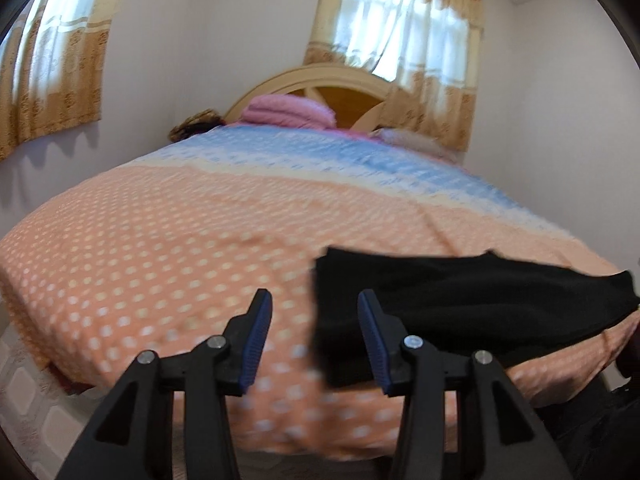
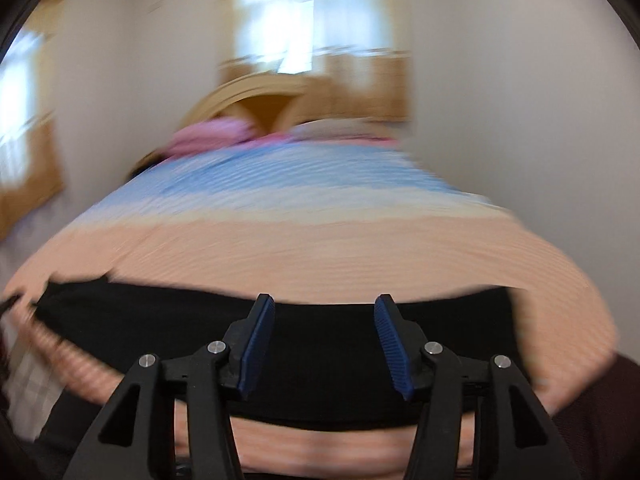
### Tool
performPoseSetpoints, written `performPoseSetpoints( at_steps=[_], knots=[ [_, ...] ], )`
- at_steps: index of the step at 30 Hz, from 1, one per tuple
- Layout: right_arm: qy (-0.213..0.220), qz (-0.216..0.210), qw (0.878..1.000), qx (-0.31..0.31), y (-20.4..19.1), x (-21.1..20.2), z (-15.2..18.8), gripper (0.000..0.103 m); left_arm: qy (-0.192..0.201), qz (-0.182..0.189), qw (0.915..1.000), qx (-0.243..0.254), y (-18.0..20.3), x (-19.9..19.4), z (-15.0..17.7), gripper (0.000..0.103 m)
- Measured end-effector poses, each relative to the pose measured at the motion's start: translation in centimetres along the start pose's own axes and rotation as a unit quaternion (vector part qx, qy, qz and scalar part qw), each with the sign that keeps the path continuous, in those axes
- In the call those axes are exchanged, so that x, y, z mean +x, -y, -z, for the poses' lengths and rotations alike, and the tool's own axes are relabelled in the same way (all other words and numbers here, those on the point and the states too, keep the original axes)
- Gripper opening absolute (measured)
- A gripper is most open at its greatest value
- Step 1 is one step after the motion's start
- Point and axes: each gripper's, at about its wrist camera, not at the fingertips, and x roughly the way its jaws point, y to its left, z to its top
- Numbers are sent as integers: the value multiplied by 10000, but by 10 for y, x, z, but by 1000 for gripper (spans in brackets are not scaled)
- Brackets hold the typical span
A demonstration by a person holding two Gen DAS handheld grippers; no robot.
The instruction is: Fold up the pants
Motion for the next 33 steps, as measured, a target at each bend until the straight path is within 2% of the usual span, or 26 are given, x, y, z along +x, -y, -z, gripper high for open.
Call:
performPoseSetpoints(
  at_steps=[3,4,6,8,11,15,18,21,22,23,25,28,30,33],
  knots=[
    [-270,-827,9940,-659,-80,23,3,54,9,269,9996,83,21,4,-3,48],
    [-365,-1166,9875,-995,-118,31,8,54,-27,294,9994,163,28,7,-3,49],
    [-478,-1544,9752,-1513,-171,40,18,54,-87,349,9987,361,41,13,0,51],
    [-572,-1736,9629,-1986,-215,50,30,54,-200,354,9982,449,48,20,5,51],
    [-748,-1880,9498,-2385,-255,65,46,54,-480,387,9973,396,47,32,16,51],
    [-847,-1810,9393,-2790,-278,81,61,54,-628,401,9959,504,49,35,30,51],
    [-882,-1519,9320,-3170,-287,96,71,53,-562,417,9959,575,50,30,35,52],
    [-918,-1441,9332,-3162,-283,100,73,16,-543,484,9962,473,48,27,34,52],
    [-897,-1426,9352,-3117,-282,98,73,9,-540,490,9964,443,47,27,34,52],
    [-913,-1474,9363,-3054,-278,96,71,6,-535,488,9965,409,45,26,33,52],
    [-890,-1533,9393,-2936,-274,88,66,5,-536,490,9967,364,42,25,33,52],
    [-829,-1619,9377,-2960,-271,74,63,4,-523,489,9970,290,37,19,33,52],
    [-829,-1578,9335,-3110,-273,73,69,4,-531,509,9970,250,34,18,33,52],
    [-1106,-1472,9262,-3290,-280,91,84,5,-549,496,9970,213,32,17,35,52]
  ],
)
